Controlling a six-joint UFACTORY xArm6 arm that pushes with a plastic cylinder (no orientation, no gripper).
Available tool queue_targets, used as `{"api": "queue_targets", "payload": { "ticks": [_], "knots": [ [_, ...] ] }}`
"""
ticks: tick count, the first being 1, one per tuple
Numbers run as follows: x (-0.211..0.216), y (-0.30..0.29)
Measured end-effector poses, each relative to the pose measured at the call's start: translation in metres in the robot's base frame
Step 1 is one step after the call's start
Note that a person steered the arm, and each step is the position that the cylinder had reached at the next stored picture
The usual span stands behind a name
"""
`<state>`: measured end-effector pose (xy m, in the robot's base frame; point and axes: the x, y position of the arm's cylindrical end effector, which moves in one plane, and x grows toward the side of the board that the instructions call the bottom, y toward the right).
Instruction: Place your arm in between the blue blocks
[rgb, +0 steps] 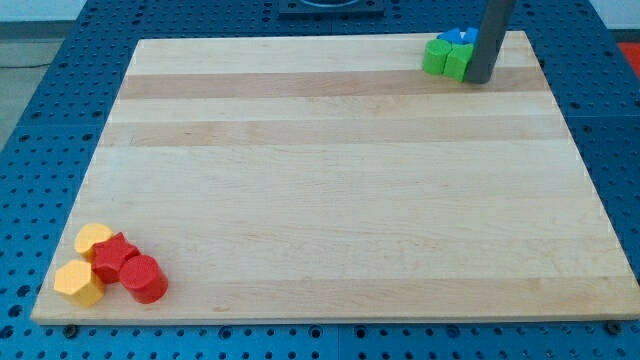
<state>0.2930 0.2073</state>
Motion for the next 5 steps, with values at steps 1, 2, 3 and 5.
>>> {"api": "queue_targets", "payload": {
  "ticks": [1, 2, 3, 5],
  "knots": [
    [-0.005, 0.046],
    [-0.025, 0.072],
    [-0.060, 0.076],
    [-0.086, 0.051]
  ]
}}
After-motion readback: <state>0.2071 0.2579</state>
